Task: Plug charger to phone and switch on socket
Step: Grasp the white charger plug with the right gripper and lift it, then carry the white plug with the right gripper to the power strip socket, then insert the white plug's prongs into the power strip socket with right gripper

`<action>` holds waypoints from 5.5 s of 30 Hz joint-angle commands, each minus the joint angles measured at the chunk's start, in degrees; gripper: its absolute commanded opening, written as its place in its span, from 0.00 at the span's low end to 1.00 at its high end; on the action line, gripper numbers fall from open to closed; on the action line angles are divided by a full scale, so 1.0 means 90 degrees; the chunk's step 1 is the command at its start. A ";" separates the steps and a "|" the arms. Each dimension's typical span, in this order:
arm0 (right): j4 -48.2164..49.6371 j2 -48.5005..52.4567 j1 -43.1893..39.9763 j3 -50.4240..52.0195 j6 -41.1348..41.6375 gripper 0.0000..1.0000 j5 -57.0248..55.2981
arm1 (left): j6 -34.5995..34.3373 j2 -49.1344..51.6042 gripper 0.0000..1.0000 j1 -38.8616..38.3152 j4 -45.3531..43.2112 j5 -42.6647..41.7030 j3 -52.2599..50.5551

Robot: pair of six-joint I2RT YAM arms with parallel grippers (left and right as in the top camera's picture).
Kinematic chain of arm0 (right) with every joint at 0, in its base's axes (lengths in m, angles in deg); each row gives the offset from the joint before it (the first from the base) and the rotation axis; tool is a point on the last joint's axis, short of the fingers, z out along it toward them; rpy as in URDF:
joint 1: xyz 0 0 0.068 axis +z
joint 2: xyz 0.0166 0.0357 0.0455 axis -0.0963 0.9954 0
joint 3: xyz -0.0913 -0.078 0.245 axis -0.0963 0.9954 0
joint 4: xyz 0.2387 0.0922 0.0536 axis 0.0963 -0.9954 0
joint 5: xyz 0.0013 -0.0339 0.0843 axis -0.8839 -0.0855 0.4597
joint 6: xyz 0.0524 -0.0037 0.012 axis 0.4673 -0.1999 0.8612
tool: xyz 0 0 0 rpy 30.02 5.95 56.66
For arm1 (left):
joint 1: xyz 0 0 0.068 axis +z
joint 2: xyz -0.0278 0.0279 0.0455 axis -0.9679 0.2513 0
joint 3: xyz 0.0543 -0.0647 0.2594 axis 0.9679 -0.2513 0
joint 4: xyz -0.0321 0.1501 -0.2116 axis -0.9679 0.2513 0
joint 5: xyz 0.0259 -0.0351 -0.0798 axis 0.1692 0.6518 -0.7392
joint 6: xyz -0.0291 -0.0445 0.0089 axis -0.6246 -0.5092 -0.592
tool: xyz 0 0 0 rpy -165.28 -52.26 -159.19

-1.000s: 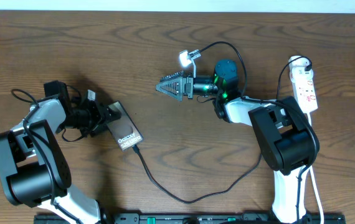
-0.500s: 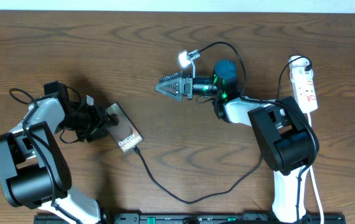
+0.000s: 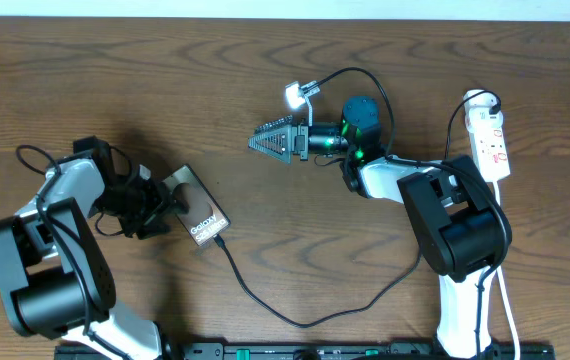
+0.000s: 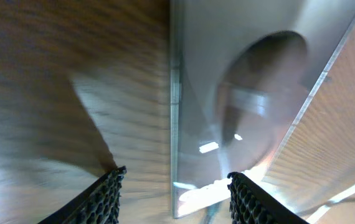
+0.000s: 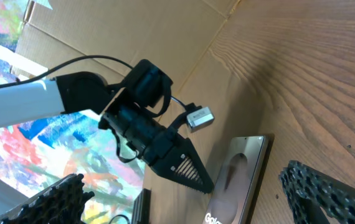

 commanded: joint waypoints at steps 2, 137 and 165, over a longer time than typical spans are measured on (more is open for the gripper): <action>-0.0010 -0.0051 0.0032 -0.0080 -0.0126 0.99 0.0104 | -0.0058 -0.0622 0.56 0.0034 -0.0022 0.0957 -0.0124; -1.5778 0.2329 -0.5880 -0.7876 -0.8451 0.99 -0.2756 | 0.0168 -0.3422 0.91 0.0027 -0.0736 0.0168 0.0097; -1.5807 0.2331 -0.5479 -0.7866 -0.7883 0.99 -0.3415 | 0.0170 -0.3422 0.91 0.0027 -0.0736 0.0168 0.0097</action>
